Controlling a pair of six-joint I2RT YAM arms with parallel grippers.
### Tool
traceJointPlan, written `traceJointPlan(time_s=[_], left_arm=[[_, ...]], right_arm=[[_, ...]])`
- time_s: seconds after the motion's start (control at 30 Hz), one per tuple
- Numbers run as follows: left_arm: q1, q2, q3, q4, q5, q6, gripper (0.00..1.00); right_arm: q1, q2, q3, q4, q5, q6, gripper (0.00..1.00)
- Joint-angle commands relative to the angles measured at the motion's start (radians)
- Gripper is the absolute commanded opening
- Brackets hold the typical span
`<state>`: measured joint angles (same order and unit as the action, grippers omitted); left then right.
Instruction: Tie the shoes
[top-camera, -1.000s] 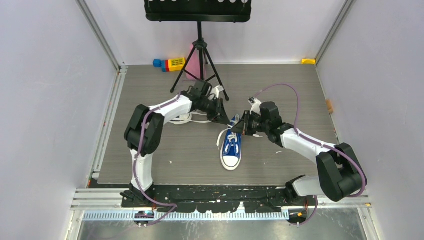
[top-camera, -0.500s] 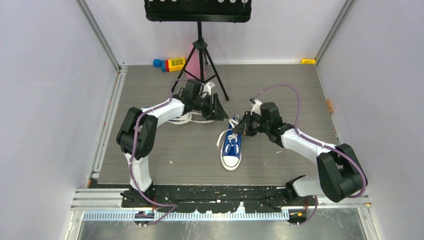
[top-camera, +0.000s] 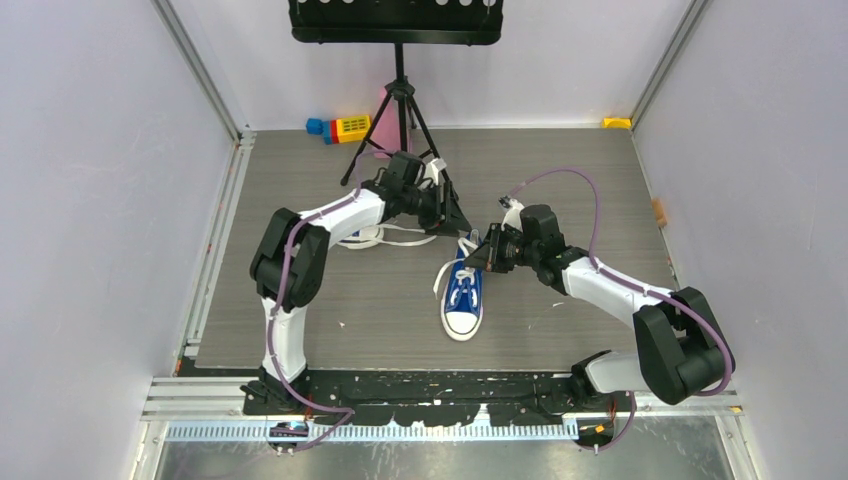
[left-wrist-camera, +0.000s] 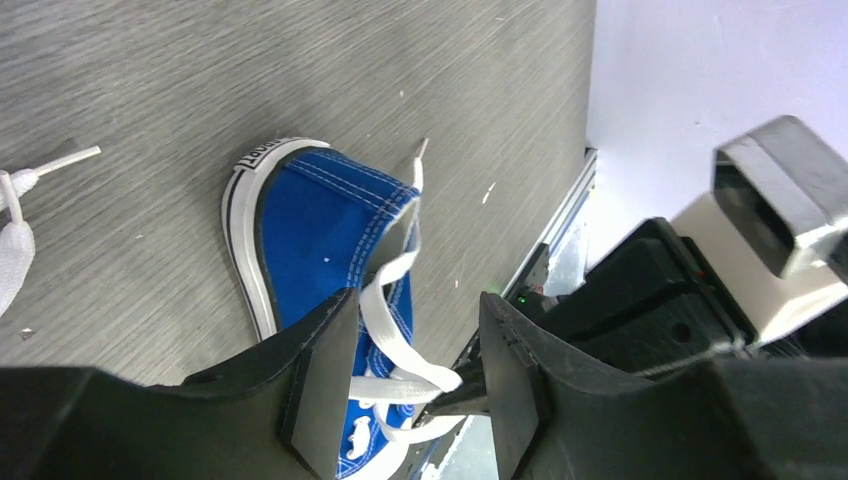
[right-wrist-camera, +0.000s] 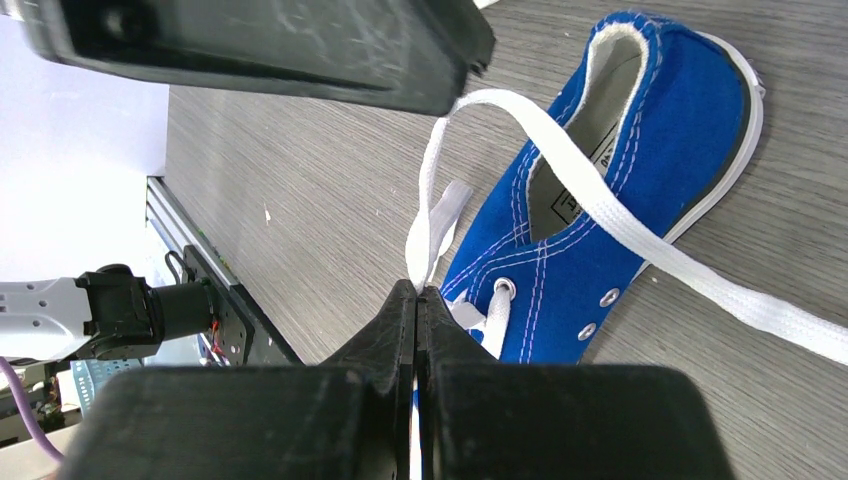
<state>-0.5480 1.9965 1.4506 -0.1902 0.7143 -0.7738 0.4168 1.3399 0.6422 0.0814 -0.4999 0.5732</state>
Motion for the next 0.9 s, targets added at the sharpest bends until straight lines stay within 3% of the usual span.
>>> traceJointPlan(time_s=[0.0,0.17,0.5,0.87], left_arm=[[-0.012,0.03,0.05,-0.044,-0.023,0.018,0.5],[-0.018,0.039,0.058,-0.073,-0.035,0.037,0.47],[-0.022,0.026,0.06,-0.164,-0.033,0.098,0.01],[-0.003,-0.152,-0.097,-0.129,-0.103,0.131,0.04]], right_arm=[[0.002,-0.018,0.013,0.026,-0.009,-0.01,0.0],[0.002,-0.016,0.013,0.027,-0.01,-0.008,0.0],[0.002,-0.014,0.017,0.024,-0.004,-0.007,0.0],[0.002,0.0,0.029,0.012,0.019,0.013,0.0]])
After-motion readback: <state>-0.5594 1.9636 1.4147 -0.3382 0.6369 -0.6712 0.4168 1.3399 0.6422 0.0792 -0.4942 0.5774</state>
